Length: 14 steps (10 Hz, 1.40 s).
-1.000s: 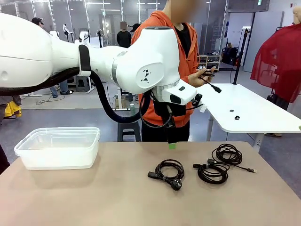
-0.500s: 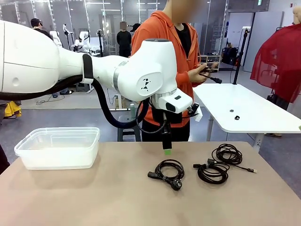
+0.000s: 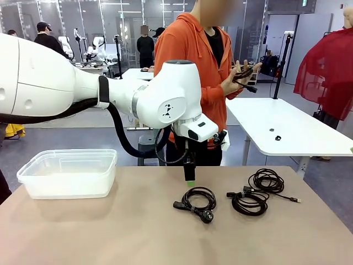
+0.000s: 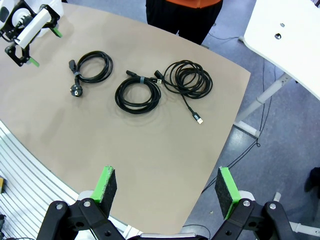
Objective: Organize and store the cables.
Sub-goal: Place the Power Cable into the Organizing box.
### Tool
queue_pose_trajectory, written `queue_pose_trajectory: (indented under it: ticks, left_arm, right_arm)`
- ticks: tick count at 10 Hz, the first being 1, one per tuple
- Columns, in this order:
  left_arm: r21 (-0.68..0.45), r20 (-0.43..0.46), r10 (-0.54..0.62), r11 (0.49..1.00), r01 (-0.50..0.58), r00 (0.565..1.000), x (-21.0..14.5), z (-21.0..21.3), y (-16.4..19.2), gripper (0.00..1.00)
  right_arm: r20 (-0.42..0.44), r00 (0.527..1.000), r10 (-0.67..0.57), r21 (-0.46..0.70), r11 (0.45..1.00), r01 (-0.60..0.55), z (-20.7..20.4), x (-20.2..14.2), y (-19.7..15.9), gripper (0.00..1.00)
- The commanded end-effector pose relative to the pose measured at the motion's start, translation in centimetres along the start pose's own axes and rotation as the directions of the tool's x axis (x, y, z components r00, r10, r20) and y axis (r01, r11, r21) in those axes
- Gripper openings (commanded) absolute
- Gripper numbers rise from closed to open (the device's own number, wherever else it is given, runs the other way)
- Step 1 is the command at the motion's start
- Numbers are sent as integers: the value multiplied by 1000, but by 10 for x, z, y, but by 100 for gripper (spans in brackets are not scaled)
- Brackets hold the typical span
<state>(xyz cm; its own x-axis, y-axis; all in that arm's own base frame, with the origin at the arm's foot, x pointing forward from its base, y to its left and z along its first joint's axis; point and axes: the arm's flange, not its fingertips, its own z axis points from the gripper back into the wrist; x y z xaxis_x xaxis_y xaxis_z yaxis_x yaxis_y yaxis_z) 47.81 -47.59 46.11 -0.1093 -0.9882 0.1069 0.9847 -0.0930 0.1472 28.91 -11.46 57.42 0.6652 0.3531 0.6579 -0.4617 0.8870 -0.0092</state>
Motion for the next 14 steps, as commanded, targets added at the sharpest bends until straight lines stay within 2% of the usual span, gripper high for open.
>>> queue_pose_trajectory:
  ticks: [1, 8, 10, 14]
  left_arm:
    - [22, -2, 4, 1000, -4, 1000, -9, -11, -2, 100]
    - [-55, -18, 52, 997, -53, 998, -27, -48, 8, 100]
    - [-85, -14, -1, 996, -1, 1000, -34, -67, 9, 100]
    - [-122, 70, -66, 990, 74, 995, -31, -87, 6, 100]
  right_arm:
    - [4, 1000, 1, 6, 1000, -2, 0, -1, -1, 100]
    - [4, 1000, 1, 6, 1000, -2, 0, -1, -1, 100]
    - [4, 1000, 1, 6, 1000, -2, 0, -1, -1, 100]
    - [4, 1000, 1, 6, 1000, -2, 0, -1, -1, 100]
